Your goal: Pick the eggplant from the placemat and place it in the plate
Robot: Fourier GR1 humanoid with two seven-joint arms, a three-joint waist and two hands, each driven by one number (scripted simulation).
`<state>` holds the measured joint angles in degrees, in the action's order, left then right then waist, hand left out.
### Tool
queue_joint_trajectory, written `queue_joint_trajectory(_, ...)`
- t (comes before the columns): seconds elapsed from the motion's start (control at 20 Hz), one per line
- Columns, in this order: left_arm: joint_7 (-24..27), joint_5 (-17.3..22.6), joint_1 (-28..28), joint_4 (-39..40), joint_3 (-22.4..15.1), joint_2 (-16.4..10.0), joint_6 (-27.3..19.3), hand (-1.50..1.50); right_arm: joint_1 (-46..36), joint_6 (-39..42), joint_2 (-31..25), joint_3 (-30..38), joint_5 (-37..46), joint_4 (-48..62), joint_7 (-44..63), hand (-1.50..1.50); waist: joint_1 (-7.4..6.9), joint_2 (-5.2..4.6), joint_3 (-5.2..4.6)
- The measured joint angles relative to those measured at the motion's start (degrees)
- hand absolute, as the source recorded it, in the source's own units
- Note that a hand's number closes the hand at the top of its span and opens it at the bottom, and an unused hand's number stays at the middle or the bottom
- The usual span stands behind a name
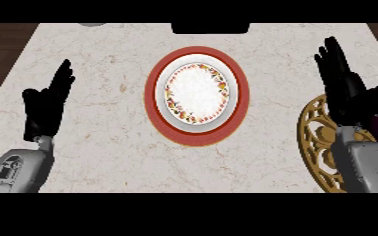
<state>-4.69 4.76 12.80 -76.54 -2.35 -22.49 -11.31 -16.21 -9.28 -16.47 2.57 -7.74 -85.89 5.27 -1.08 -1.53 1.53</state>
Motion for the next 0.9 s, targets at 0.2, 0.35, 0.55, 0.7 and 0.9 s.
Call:
queue_joint_trajectory(0.2, 0.63, 0.33, 2.04, -2.03, -0.25, -0.71, 1.77, 0.00, 0.84, 11.94, -0.32, -7.46, -2.43, -1.37, -1.76, 1.50, -0.20, 1.07, -0.89)
queue_joint_trajectory(0.35, 1.88, 0.67, 4.20, -4.09, -1.19, -0.27, 3.06, 0.00, -0.76, 21.69, -4.31, -14.59, 0.05, -3.53, -2.94, 1.50, -0.89, 2.06, -1.57)
queue_joint_trajectory(0.55, 2.27, 2.21, 5.29, -6.18, -1.35, 0.04, 4.81, 0.00, 1.48, 26.47, -14.52, -21.39, 13.12, -5.16, -9.62, -1.50, 0.28, 2.36, -1.69)
queue_joint_trajectory(0.7, 1.43, 3.40, 5.15, -8.49, -0.95, -0.18, 5.76, 0.00, 9.65, 26.49, -17.31, -20.86, 14.25, -2.48, -21.27, -1.50, 1.19, 1.99, -1.47)
queue_joint_trajectory(0.9, 0.46, 4.65, 4.07, -11.74, -0.15, -0.75, 6.91, 0.00, 15.13, 28.70, -19.37, -16.28, 10.44, 2.82, -35.24, -1.50, 1.23, 1.75, -1.40)
